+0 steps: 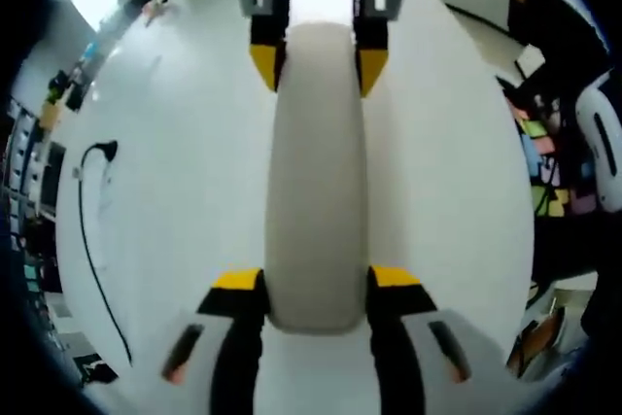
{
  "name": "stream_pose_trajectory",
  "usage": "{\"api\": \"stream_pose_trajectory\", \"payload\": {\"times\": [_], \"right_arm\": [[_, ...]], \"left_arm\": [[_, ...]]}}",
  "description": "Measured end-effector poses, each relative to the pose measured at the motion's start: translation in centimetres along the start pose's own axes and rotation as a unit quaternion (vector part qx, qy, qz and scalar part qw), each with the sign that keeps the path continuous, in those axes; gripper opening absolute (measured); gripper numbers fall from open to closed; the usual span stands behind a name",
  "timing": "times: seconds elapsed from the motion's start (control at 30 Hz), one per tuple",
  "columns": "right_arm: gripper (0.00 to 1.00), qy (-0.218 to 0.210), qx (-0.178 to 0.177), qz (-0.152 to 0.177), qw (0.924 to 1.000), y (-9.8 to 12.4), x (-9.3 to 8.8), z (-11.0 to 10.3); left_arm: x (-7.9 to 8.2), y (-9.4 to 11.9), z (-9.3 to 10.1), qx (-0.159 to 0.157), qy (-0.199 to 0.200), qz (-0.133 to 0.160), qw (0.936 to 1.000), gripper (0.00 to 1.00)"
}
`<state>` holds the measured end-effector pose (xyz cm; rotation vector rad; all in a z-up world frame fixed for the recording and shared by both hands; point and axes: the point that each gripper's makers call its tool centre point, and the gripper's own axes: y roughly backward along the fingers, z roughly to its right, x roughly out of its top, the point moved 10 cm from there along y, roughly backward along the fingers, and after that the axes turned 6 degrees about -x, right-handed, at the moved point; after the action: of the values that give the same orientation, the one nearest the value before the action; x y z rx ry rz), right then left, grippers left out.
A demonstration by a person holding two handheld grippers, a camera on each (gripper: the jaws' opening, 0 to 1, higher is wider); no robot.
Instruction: Arrange the utensils inside the cutlery case until each visible utensil rests in its matching compartment.
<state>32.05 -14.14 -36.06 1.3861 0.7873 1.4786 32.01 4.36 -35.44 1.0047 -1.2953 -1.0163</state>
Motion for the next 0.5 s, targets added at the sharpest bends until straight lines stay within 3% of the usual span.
{"api": "stream_pose_trajectory", "payload": {"times": [0.5], "right_arm": [[0.43,-0.001,0.004,-0.005,1.0,-1.3,-0.5,0.8]], "left_arm": [[-0.3,-1.2,-1.3,-0.005,0.0,0.002,1.0,0.43]]}}
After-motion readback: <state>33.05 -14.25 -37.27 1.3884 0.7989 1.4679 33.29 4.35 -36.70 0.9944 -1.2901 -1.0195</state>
